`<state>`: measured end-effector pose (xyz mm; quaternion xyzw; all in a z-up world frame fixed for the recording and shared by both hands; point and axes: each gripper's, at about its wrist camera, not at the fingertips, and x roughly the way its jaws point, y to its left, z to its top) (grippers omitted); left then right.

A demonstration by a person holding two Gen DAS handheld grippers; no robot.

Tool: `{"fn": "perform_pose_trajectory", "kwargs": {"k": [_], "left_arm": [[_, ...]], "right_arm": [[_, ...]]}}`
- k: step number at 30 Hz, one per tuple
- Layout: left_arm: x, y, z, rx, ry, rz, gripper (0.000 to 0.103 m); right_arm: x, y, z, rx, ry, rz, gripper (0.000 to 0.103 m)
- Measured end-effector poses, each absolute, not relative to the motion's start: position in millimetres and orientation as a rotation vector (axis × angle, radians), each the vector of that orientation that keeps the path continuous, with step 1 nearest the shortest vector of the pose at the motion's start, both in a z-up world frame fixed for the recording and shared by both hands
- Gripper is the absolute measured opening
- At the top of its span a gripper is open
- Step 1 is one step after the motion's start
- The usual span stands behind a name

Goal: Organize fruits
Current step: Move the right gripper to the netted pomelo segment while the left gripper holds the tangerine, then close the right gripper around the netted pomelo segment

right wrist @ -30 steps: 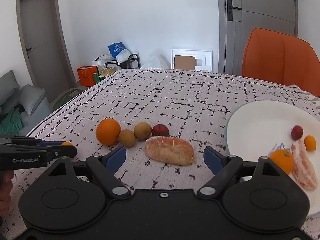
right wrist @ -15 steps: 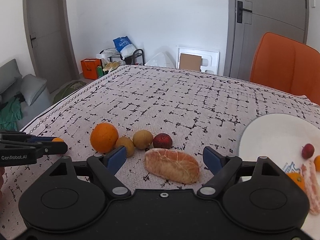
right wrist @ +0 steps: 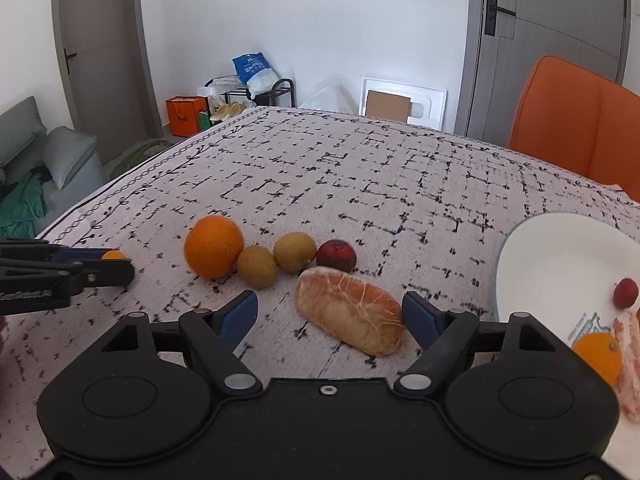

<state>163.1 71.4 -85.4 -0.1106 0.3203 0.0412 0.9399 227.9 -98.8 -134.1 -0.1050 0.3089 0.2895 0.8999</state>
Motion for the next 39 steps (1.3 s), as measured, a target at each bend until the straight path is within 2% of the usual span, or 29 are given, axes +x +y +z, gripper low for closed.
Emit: {"fn": "perform_pose_trajectory", "kwargs": {"k": [8,21,29,39], "left_arm": [[163.0,67.1,-86.5,-0.194,0.652,0.092,0.023],[158.7,73.7,-84.7,-0.208,0.645,0.077,0.022],[151.5,81.4,-81.9,-0.221,0.640,0.098,0.022],[146.1,86.4,-79.9,-0.230,0.637,0.109,0.022]], "right_arm": [[208.1,-102.2,-129.9,-0.189,0.666,0.631,0.071],[211.5,-103.9,-126.9,-0.193,0.645,0.593,0.069],[223.2,-94.5,-131.7,-0.250,0.647,0.599,0.055],[224.2,-88.2,-138.4,-0.264,0.647,0.603,0.050]]}}
